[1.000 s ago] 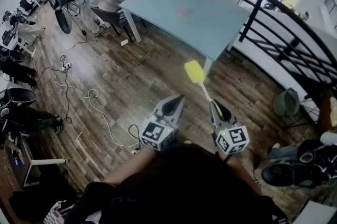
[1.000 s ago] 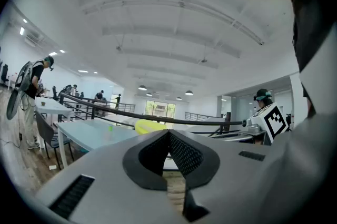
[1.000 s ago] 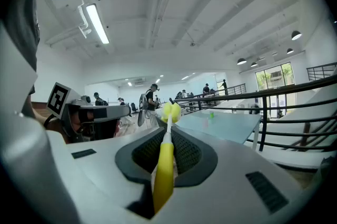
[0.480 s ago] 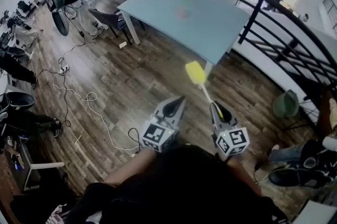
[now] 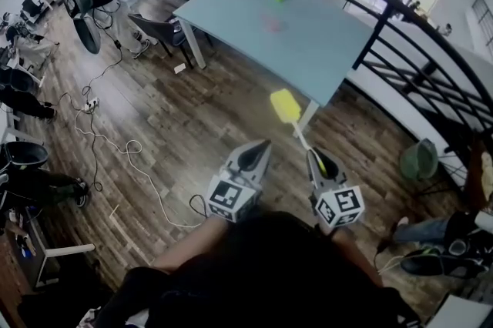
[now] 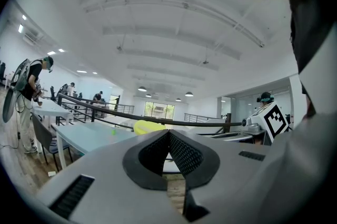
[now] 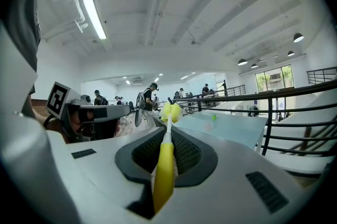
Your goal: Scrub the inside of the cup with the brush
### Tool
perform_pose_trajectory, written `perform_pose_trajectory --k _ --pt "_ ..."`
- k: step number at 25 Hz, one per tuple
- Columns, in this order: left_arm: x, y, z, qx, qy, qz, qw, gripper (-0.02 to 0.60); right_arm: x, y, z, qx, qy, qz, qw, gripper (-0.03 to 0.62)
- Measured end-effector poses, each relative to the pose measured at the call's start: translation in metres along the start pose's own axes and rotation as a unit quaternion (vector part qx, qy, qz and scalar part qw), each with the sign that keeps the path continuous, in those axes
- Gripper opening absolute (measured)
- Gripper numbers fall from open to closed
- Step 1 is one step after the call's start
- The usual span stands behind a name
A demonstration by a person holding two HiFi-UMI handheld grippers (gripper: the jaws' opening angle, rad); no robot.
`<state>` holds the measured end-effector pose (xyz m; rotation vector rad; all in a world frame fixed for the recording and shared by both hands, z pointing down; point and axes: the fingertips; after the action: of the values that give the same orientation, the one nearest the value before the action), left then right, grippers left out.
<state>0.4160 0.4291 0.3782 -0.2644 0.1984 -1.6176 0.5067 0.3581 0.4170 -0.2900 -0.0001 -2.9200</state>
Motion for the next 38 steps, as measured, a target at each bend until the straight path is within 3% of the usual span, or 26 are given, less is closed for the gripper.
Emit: perform_pose_trajectory --k 7,14,19,25,32,38 --pt "0.004 -0.063 -0.037 0.008 0.001 0.011 0.9999 -0.003 0.069 -0.018 -0.030 -0.007 0.009 0.003 1.000 0.044" --pt "-0.010 -0.115 -0.051 0.014 -0.001 0.024 0.9996 -0.003 0.128 -0.052 -0.043 -0.020 0.018 -0.009 1.000 0.044" --pt "-0.017 -0.144 -0.050 -0.007 -0.004 0.024 0.9997 -0.003 0.153 -0.066 -0.047 -0.027 0.013 -0.016 0.999 0.044" --pt "-0.022 -0.161 -0.045 -0.018 -0.007 0.007 0.9998 -0.003 0.170 -0.070 -0.041 -0.021 -0.004 -0.029 0.999 0.044" --pt "-0.020 -0.188 -0.048 -0.028 -0.004 -0.038 0.9989 -0.003 0.205 -0.074 -0.042 -0.022 -0.003 -0.077 0.997 0.044" --pt "0.023 -0.204 -0.045 -0.026 -0.007 -0.060 0.9978 -0.003 0.236 -0.035 -0.041 -0.019 0.005 -0.099 0.995 0.044"
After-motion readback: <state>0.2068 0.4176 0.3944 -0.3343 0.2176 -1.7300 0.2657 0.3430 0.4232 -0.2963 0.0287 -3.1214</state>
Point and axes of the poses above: the fingertips, and each gripper's own axes: x forward along the fingers, y to its right, z out of its underside, and after that the axes turned 9 degrees about -x, right-handed
